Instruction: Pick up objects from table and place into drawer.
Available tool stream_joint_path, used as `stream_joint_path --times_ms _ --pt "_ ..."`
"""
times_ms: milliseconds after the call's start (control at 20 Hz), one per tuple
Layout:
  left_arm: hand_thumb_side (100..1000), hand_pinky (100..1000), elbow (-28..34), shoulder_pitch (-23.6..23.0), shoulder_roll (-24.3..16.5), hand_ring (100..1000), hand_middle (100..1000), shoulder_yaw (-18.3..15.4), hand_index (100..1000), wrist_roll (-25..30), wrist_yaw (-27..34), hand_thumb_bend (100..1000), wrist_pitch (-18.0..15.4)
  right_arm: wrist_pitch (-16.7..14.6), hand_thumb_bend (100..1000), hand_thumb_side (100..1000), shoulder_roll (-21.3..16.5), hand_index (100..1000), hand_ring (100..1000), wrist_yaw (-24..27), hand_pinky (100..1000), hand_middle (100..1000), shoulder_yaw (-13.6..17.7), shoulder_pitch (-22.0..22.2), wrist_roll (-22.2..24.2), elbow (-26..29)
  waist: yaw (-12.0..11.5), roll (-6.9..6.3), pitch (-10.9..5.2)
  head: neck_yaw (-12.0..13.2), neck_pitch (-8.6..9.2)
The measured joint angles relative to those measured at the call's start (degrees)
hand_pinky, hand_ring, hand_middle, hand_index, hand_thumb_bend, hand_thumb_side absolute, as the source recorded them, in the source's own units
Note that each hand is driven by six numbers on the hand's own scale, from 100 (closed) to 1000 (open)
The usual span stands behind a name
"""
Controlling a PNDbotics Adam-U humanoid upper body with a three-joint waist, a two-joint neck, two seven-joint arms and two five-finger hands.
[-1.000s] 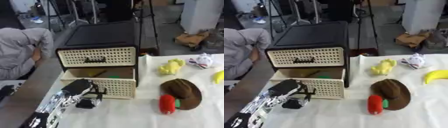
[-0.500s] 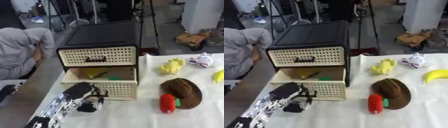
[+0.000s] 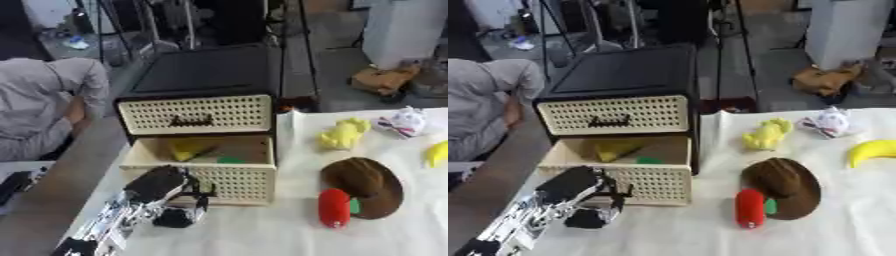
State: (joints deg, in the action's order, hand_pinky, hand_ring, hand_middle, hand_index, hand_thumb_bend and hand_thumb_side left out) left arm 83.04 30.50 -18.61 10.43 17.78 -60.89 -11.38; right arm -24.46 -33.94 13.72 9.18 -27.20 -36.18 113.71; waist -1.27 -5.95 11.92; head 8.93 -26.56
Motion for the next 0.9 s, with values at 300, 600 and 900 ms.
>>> stream_joint_path --times_ms 300,600,900 --pt "623 100 1.38 -0.93 0.03 100 100 0.18 558 0.2 0.05 100 -0.04 -0.13 100 815 -0.13 741 734 -0.06 585 596 0.01 0.05 -0.24 0.0 -0.11 -0.07 -0.13 -0.23 -0.06" --pt "624 100 1.87 -1.58 1.01 100 100 0.18 553 1.08 0.23 100 0.09 -0.27 100 813 -0.13 741 733 -0.1 584 596 0.07 0.32 -0.58 0.0 -0.12 -0.06 -0.31 -0.33 -0.08" --pt "625 100 2.39 -2.33 1.63 100 100 0.26 549 1.32 0.09 100 0.05 -0.37 100 813 -0.15 741 733 -0.34 584 596 0.36 0.49 -0.9 0.0 -0.18 -0.02 -0.59 -0.46 -0.08"
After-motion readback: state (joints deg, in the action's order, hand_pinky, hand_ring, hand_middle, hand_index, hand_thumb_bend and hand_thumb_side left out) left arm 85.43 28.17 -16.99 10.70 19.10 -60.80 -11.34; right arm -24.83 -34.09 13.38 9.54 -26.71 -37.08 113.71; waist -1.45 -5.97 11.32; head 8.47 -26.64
